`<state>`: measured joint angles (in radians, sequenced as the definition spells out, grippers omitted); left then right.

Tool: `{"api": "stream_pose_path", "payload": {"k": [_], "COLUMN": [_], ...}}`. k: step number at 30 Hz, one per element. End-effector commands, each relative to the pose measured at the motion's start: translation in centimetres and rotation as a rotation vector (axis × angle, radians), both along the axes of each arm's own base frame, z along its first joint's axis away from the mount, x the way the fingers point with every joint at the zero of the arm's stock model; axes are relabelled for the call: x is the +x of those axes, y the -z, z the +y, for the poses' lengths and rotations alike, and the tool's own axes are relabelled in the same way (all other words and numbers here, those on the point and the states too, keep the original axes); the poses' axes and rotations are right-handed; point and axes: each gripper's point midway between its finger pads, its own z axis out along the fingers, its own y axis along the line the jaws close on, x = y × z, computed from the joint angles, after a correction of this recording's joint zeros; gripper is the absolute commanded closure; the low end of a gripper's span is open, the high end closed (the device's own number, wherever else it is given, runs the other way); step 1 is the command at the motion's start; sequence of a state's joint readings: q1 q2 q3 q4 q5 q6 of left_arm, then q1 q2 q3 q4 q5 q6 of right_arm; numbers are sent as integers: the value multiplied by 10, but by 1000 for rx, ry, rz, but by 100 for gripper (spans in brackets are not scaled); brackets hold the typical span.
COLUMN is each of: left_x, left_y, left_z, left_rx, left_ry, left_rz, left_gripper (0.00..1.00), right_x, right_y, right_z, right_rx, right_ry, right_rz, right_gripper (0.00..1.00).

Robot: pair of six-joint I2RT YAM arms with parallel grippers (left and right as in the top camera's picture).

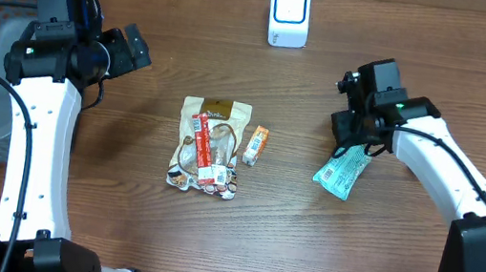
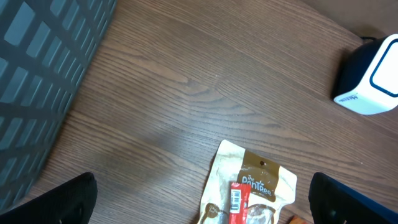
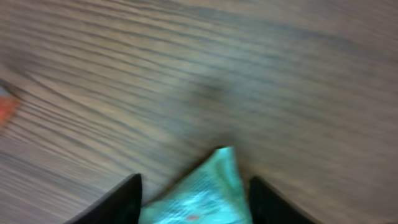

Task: Scan the item barcode
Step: 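Carry the wipes pack back right and lower it to the table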

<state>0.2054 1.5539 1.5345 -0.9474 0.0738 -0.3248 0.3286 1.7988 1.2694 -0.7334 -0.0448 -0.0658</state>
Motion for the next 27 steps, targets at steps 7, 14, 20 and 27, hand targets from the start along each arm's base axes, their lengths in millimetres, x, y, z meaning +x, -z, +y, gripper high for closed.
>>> {"api": "stream_pose_path", "payload": {"k": [7,14,20,27], "left_x": [-1,-1,-1,-1], "left_y": [-13,-13,-13,-13], "left_z": [2,2,2,2], "left_rx": [19,19,19,19], "left_ry": [6,6,6,6], "left_rz": [-34,-34,-34,-34], "left_gripper": [0,0,0,0], "right_x": [-35,-34,-40,-50], "right_y": [4,7,18,43], "right_z": [36,33,30,7], "right_rx": [129,96,90,-3], "right_ry": [304,364,380,409], "right_rz": [165,145,162,138], "right_gripper": [93,96,96,96]}}
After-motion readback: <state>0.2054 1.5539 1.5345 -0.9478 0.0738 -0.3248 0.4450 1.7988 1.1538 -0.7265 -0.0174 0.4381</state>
